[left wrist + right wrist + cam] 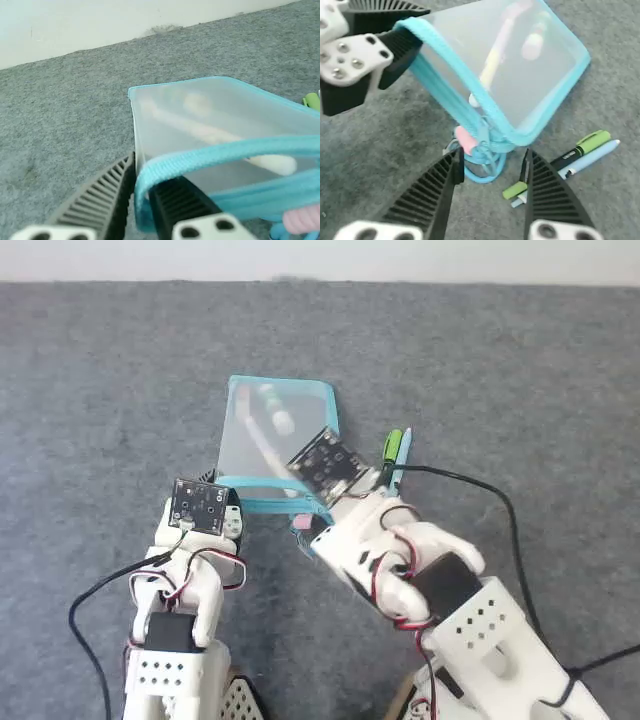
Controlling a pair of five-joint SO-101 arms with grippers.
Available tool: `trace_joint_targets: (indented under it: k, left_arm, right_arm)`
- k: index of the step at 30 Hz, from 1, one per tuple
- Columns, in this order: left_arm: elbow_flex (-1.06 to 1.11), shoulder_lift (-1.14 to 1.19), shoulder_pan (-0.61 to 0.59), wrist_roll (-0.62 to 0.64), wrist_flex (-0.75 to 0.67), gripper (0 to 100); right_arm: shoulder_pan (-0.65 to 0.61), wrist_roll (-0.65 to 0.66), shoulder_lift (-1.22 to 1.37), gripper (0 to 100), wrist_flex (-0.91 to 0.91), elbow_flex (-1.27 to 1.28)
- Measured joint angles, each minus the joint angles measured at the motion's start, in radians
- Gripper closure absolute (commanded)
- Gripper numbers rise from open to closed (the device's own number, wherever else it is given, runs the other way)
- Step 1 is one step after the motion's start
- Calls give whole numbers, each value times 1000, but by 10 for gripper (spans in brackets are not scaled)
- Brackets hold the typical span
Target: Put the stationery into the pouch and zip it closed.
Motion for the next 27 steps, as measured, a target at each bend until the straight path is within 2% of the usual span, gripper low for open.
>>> trace_joint_targets:
  k: [6, 9, 27]
  left_arm:
    - [0, 0, 0, 0, 0, 989]
    - [0, 0, 0, 0, 0, 989]
    - [0, 0, 0, 0, 0, 989]
  right_arm:
    - [247, -5, 12, 816, -12, 0]
    - [359, -57, 87, 816, -18, 0]
    - [384, -81, 934, 812, -23, -325]
